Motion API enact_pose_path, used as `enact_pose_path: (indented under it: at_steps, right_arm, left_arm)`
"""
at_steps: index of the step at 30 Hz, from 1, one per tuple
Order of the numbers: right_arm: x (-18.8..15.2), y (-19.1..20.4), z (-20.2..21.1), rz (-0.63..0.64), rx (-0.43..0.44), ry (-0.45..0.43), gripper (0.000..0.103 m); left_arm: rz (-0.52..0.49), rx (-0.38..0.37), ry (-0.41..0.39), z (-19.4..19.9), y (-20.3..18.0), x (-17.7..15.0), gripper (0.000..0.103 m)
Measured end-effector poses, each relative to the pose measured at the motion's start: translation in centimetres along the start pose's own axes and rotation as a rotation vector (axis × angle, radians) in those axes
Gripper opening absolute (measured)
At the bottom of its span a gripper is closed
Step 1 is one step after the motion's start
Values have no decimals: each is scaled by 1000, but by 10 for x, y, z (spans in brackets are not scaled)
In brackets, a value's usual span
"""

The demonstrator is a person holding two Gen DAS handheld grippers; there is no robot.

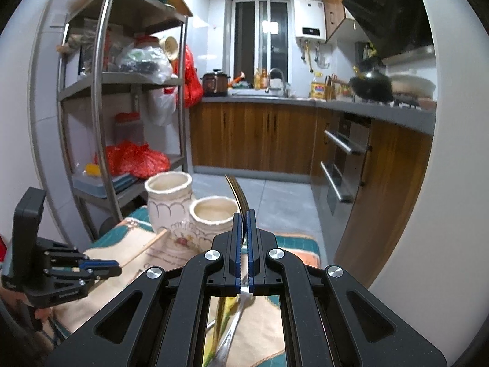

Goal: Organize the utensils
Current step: 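Lift the gold fork toward the short pot while the left tool carries the chopstick to the tall pot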

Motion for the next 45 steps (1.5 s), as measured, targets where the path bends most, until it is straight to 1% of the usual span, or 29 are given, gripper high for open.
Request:
enact_pose_path:
  at_steps: [10, 12, 15, 19, 22, 26, 27, 29, 30, 31, 37, 41, 45]
  right_arm:
    - [17, 12, 7, 54, -4, -59, 4]
    - [20, 14, 7, 59, 1, -67, 4]
    - [27, 17, 6, 63, 10, -75, 4]
    - [38, 20, 2, 71, 14, -90, 4]
    - [49, 22, -2, 70, 20, -107, 4]
    - [70, 24, -13, 63, 31, -128, 4]
    - [74, 25, -17, 63, 34, -131, 4]
    - [82, 27, -24, 65, 35, -133, 4]
    - [89, 27, -30, 62, 33, -138, 4]
    - [92, 27, -33, 60, 32, -141, 4]
    - [114, 26, -58, 56, 15, -166, 4]
    - [120, 25, -74, 50, -1, -173, 4]
    - [118, 21, -90, 33, -13, -168, 4]
  left_arm:
    - [6, -8, -20, 3, 3, 1, 6]
    - [8, -14, -37, 6, 2, 3, 6]
    - [2, -27, -88, 18, 2, 14, 6]
    - [-8, -54, -171, 35, 3, 45, 6]
    - [-29, -51, -239, 43, 6, 72, 6]
    - [1, -70, -329, 44, 23, 112, 6]
    - [12, -79, -346, 42, 28, 120, 6]
    - [32, -127, -388, 36, 38, 138, 6]
    - [36, -139, -409, 34, 42, 145, 6]
    - [43, -136, -428, 29, 48, 152, 6]
    - [131, -200, -478, 1, 71, 179, 6]
    - [161, -211, -490, -23, 78, 194, 6]
    - [156, -173, -485, -45, 81, 192, 6]
Point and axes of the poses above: each gripper's, at about its wrist camera, not at the fingertips, and z roughly against the way its jaws point, y to its left, x to its top, the point moved 5 cm from there along -z, roughly the way its jaws point, and after that the axes turned 3 degrees about -z, right-handed, at the moved point
